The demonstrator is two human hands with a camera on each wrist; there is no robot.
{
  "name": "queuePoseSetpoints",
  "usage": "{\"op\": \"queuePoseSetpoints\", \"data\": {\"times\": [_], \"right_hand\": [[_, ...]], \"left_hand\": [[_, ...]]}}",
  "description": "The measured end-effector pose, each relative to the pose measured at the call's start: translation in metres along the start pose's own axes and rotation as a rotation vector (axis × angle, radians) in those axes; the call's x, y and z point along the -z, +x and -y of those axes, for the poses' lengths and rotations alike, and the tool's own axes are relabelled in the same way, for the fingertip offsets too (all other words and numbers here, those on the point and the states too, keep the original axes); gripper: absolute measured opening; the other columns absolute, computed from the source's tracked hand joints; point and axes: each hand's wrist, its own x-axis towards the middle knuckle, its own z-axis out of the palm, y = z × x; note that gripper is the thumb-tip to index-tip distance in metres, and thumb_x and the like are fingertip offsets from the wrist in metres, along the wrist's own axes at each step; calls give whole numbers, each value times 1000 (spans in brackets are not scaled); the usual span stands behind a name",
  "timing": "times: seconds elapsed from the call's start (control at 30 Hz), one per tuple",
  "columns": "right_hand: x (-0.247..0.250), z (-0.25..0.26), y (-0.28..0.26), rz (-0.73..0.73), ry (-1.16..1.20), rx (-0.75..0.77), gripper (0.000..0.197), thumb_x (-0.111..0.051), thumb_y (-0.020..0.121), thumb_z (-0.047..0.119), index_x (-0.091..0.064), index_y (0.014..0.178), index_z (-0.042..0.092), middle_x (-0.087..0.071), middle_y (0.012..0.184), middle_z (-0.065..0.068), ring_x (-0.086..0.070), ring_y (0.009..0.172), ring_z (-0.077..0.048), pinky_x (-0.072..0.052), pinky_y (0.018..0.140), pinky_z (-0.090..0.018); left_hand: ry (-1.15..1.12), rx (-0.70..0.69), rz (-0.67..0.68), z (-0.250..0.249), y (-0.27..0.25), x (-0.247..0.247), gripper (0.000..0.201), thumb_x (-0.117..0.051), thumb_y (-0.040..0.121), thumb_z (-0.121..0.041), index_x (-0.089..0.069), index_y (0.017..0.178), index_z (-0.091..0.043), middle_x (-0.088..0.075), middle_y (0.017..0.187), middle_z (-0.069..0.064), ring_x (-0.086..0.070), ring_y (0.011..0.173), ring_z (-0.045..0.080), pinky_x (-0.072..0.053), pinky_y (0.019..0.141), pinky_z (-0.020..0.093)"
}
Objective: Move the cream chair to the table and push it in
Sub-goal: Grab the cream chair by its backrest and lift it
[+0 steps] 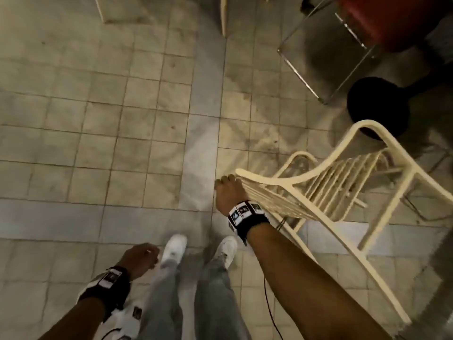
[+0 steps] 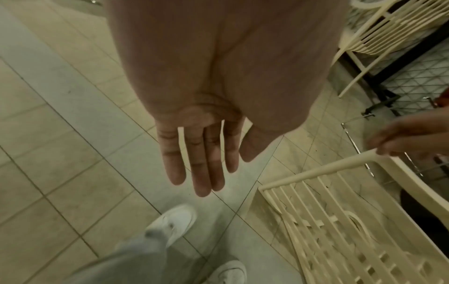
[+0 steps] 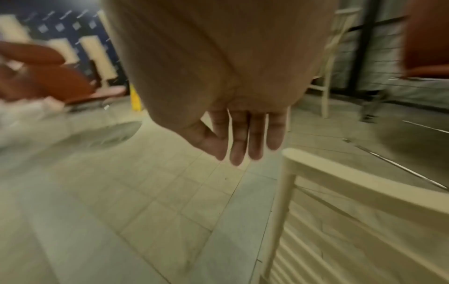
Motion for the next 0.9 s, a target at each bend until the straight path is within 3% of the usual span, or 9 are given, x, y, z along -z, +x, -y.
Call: {"op": "queuePoseSetpoints", "data": {"times": [0.07, 0.13, 0.23, 0.37, 0.47, 0.57, 0.67, 0.8, 0.9], "right_hand": [[-13, -1, 46, -2, -183, 41, 33, -53, 87, 19, -63, 117, 10, -58, 121, -12, -46, 118, -32, -38, 97, -44], [-27, -1, 88, 81, -342, 53, 34, -44, 93, 21, -63, 120, 14, -56, 124, -10, -43, 118, -31, -37, 98, -46], [-65, -12, 147, 295, -496, -15, 35, -38, 98, 21, -61, 124, 17, -56, 127, -10, -46, 116, -34, -42, 85, -46], [-96, -27, 188, 626, -534, -145, 31, -60, 92, 16, -65, 122, 16, -64, 114, -10, -60, 91, -38, -44, 64, -48], [-103, -37, 198, 627, -431, -163, 29, -50, 98, 16, -63, 124, 13, -65, 122, -7, -65, 106, -30, -41, 69, -40], [-91, -40, 176, 560, -435, -180, 40, -34, 104, 25, -56, 132, 9, -58, 131, -11, -59, 116, -30, -44, 82, -39], [-64, -37, 120, 506, -389, -220, 40, -35, 102, 26, -54, 132, 7, -53, 129, -14, -56, 116, -31, -46, 91, -39], [2, -42, 25, 382, -279, -242, 32, -48, 96, 18, -58, 124, 7, -54, 120, -12, -60, 105, -27, -47, 85, -36], [47, -40, -42, 322, -240, -241, 24, -52, 89, 13, -65, 108, 7, -59, 104, -11, -63, 88, -26, -46, 74, -35]], "left_hand": [[-7, 6, 1, -7, 40, -10, 15, -57, 90, -15, -71, 86, -10, -77, 89, 14, -71, 81, 33, -51, 54, 24], [44, -15, 27, -16, 82, -15, 15, -59, 85, -23, -73, 80, -19, -78, 93, 13, -73, 91, 34, -58, 70, 35], [185, -53, 59, -34, 128, -25, 19, -54, 85, -28, -69, 74, -24, -75, 94, 5, -70, 98, 32, -54, 89, 39], [285, -127, 35, -44, 165, -24, 16, -49, 92, -26, -62, 82, -28, -75, 101, 5, -70, 101, 29, -53, 87, 37], [393, -138, 82, -38, 179, -18, 19, -47, 94, -28, -65, 96, -24, -74, 109, 5, -69, 107, 29, -54, 91, 37], [528, -111, 122, -40, 182, -18, 37, -40, 96, -32, -64, 117, -15, -70, 123, 12, -65, 113, 33, -51, 96, 37], [589, -118, 163, -50, 176, -18, 39, -39, 96, -32, -63, 122, -15, -68, 128, 15, -64, 115, 35, -51, 97, 37], [679, -224, 207, -81, 169, -23, 44, -41, 93, -34, -57, 130, -15, -63, 135, 13, -61, 122, 34, -47, 102, 36], [639, -324, 131, -117, 158, -36, 71, -55, 78, -45, -45, 140, -12, -54, 140, 16, -53, 130, 35, -45, 107, 41]]}}
